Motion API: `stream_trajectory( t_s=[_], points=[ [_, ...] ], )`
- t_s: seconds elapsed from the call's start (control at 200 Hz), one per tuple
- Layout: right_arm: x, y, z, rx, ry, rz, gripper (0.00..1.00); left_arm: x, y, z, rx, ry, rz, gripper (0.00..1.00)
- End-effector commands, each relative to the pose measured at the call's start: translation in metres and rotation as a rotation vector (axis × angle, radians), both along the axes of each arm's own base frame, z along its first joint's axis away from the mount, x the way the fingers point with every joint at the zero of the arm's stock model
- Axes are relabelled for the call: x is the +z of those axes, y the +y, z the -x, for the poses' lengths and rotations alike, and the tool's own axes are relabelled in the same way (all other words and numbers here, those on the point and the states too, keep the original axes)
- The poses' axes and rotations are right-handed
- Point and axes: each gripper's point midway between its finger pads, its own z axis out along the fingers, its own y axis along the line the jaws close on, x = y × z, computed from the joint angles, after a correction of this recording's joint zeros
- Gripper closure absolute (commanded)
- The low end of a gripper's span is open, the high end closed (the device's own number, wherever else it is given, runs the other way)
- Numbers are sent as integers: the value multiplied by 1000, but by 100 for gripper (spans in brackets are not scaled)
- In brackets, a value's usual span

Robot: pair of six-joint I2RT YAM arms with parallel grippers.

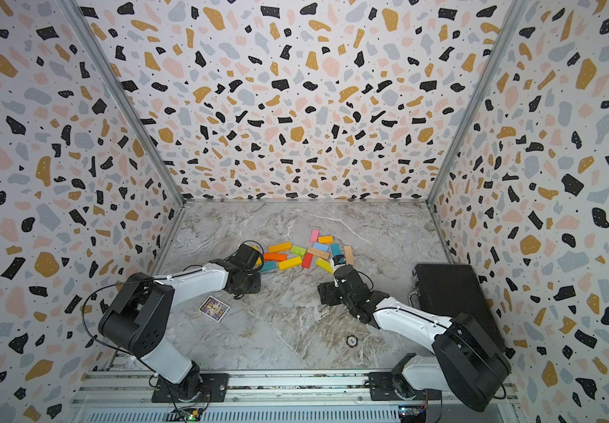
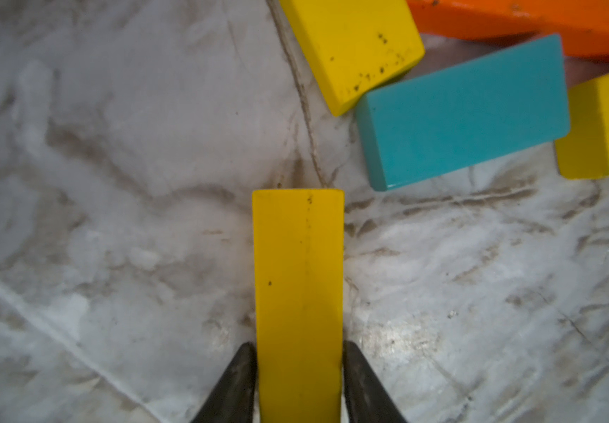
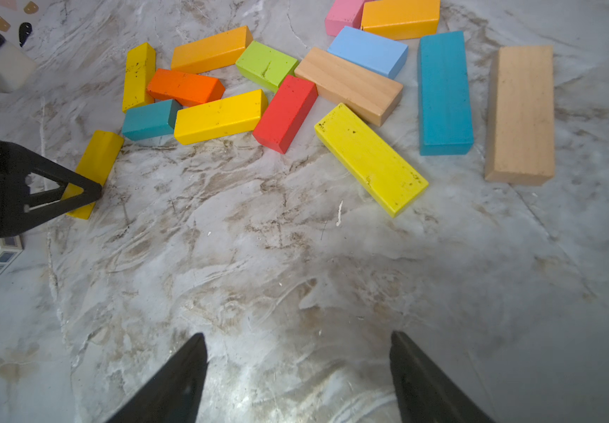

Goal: Assemble the letter h with building blocks
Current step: Place the building block at the center of the board, then pick up the building block from the center of the board.

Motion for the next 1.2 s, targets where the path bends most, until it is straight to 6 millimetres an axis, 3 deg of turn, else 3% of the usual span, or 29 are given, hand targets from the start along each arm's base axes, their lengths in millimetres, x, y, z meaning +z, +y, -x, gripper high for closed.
stream_trajectory(
  t_s=[0.0, 0.2, 0.415, 0.561, 0.681, 0.836, 0.986, 1.196],
  points=[
    [5, -3, 0, -15, -14, -8, 20, 6, 0, -8, 4, -25, -8, 50],
    [5, -4, 0, -19, -15, -6, 19, 17, 0, -9, 11, -48, 1, 36],
    [6, -4, 0, -22, -18, -5, 19, 54, -3, -7, 24, -115, 64, 26],
    [6, -4, 0, -21, -16, -6, 19, 76, -9, 8, 31, -142, 158, 23],
    [7, -5, 0, -24, -16, -5, 19, 86, -14, 32, 41, -126, 266, 22],
    [6, -4, -1, -26, -14, -6, 19, 79, -11, 74, 81, -80, 351, 22],
    [6, -3, -1, -25, -10, -9, 19, 57, -9, 107, 112, -23, 411, 21],
    [5, -5, -1, -30, -9, -1, 19, 18, 4, 119, 170, 23, 366, 22]
  ],
)
